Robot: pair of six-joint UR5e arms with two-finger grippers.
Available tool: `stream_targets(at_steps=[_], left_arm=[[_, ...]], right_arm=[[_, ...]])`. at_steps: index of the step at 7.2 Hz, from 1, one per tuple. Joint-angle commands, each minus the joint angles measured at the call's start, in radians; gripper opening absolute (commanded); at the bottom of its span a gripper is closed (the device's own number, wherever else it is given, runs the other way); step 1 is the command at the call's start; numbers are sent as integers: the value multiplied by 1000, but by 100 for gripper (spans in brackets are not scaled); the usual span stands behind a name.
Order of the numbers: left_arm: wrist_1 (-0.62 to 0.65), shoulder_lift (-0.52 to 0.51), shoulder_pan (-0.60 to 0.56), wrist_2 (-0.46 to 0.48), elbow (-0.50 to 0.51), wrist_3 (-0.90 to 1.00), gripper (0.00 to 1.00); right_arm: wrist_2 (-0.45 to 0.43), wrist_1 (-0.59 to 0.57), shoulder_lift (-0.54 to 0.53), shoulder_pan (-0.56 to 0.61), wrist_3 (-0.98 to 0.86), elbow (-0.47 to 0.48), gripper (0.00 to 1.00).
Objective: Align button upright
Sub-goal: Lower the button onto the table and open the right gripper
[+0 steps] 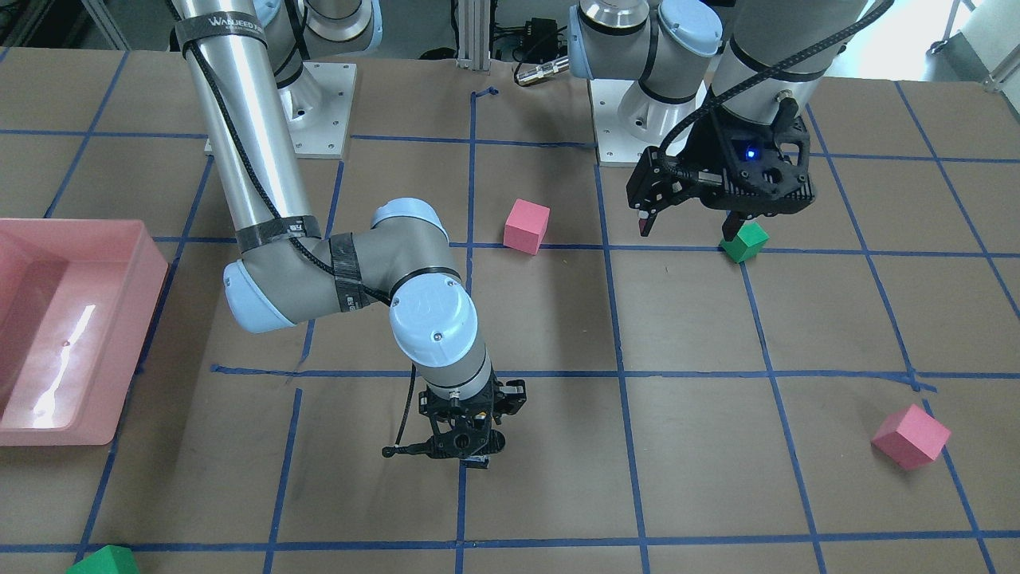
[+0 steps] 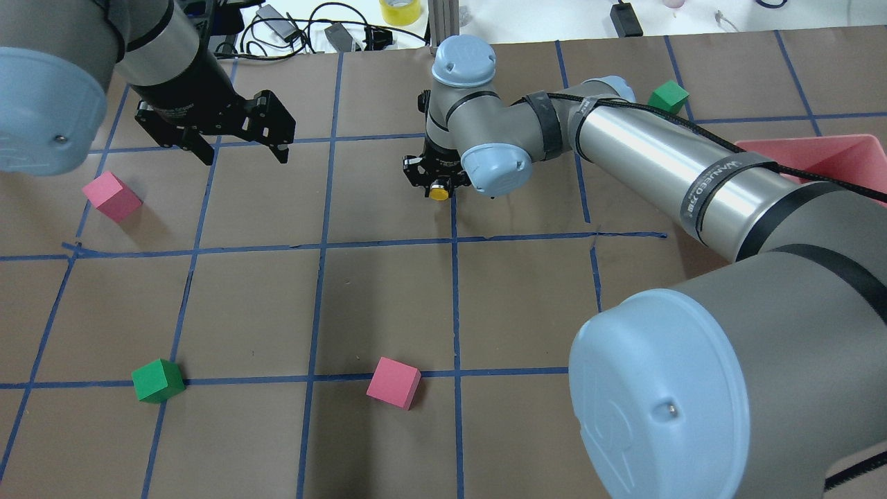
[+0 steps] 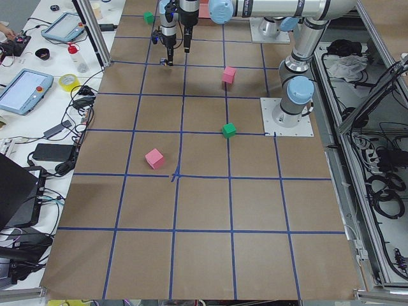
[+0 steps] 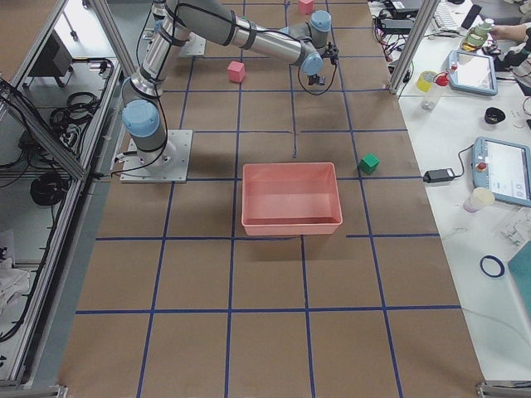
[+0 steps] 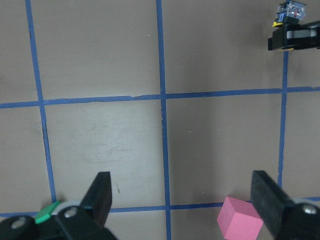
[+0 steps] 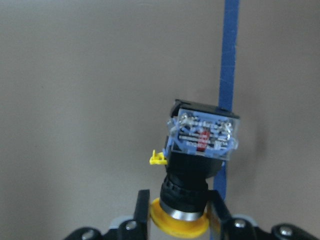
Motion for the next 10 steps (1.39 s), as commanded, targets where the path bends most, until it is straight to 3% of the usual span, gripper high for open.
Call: stream_targets(at_steps=[1, 7, 10], left_arm=[[0, 1, 0, 0, -1, 0, 100], [0, 1, 0, 0, -1, 0, 100], [0, 1, 0, 0, -1, 0, 100]], right_arm=[[-24, 13, -31, 1, -24, 36, 0], [-55, 10, -39, 27, -61, 72, 0], [-55, 3, -36, 36, -180, 72, 0]])
